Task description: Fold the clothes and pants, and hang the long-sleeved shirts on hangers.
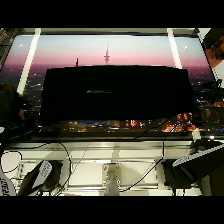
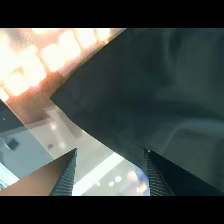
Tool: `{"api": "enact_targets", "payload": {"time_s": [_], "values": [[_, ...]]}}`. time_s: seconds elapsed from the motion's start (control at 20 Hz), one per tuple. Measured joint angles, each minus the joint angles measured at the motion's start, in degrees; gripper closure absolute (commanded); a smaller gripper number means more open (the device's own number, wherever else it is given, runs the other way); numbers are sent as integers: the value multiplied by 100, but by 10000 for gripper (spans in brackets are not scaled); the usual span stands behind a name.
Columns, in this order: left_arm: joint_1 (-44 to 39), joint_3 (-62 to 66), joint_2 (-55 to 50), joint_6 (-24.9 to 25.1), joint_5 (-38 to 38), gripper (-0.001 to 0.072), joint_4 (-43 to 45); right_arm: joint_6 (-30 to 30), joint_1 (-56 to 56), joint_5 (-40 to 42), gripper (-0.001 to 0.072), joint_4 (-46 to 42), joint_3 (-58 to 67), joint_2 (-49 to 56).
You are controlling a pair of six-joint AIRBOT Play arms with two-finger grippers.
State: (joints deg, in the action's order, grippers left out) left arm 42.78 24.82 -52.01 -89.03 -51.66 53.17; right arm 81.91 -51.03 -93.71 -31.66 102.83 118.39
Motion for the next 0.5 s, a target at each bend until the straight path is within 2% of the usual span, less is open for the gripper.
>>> {"api": "enact_targets", "payload": {"time_s": [0.5], "values": [[0,-20,-619,-15,221,217,-184,0,0,28,186,-2,0,0]]}}
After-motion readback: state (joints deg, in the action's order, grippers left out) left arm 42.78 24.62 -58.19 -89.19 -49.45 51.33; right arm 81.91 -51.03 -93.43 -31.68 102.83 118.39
